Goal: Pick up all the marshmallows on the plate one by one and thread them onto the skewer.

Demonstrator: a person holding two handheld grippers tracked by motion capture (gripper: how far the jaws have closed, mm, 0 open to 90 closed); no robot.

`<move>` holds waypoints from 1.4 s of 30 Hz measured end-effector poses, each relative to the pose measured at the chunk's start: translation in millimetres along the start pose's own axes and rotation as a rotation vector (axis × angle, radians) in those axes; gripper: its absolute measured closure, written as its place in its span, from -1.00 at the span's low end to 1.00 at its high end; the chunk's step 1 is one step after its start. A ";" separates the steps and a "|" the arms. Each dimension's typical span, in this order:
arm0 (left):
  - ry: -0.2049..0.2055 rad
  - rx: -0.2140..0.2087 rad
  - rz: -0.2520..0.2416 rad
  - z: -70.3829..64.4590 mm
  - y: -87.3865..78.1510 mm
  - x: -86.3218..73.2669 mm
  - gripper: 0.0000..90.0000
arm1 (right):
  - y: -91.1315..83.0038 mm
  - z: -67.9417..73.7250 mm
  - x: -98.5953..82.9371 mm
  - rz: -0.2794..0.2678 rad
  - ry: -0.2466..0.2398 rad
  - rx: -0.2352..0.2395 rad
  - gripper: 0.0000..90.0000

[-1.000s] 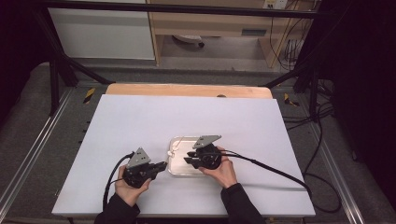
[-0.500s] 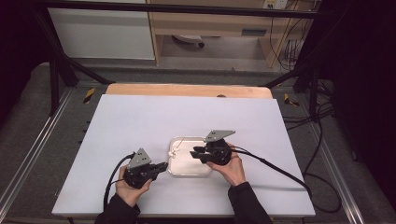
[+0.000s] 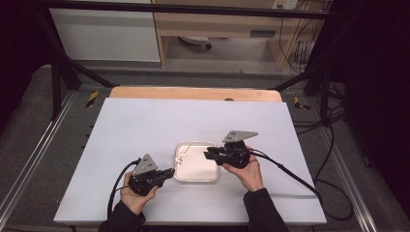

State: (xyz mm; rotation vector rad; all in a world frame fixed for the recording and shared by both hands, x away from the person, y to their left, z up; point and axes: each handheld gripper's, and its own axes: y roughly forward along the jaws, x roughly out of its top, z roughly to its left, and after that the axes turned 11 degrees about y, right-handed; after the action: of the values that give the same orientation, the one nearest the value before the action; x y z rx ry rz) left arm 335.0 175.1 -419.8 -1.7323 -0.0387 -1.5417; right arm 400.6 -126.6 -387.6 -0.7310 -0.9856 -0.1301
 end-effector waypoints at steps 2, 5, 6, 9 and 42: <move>0.000 -0.002 -0.001 -0.5 0.1 0.1 0.96 | -4.1 0.1 2.0 -0.012 0.003 0.006 0.64; 0.003 -0.005 -0.002 -1.1 0.5 0.3 0.96 | -10.0 0.0 4.9 -0.030 0.010 0.018 0.64; 0.003 -0.006 -0.003 -1.4 0.7 0.4 0.96 | -11.8 -0.1 6.0 -0.038 0.013 0.021 0.64; 0.003 -0.007 -0.006 -2.1 1.0 0.5 0.96 | -16.8 -0.5 8.9 -0.054 0.023 0.030 0.64; 0.017 -0.022 -0.015 -7.0 2.5 2.7 0.96 | -30.2 -5.2 30.6 -0.175 0.130 0.167 0.66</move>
State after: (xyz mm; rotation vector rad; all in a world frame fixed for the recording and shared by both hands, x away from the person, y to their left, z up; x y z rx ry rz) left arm 331.3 168.2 -419.3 -1.7395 -0.0259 -1.5730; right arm 409.0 -146.0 -349.9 -0.4764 -0.9231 -0.2420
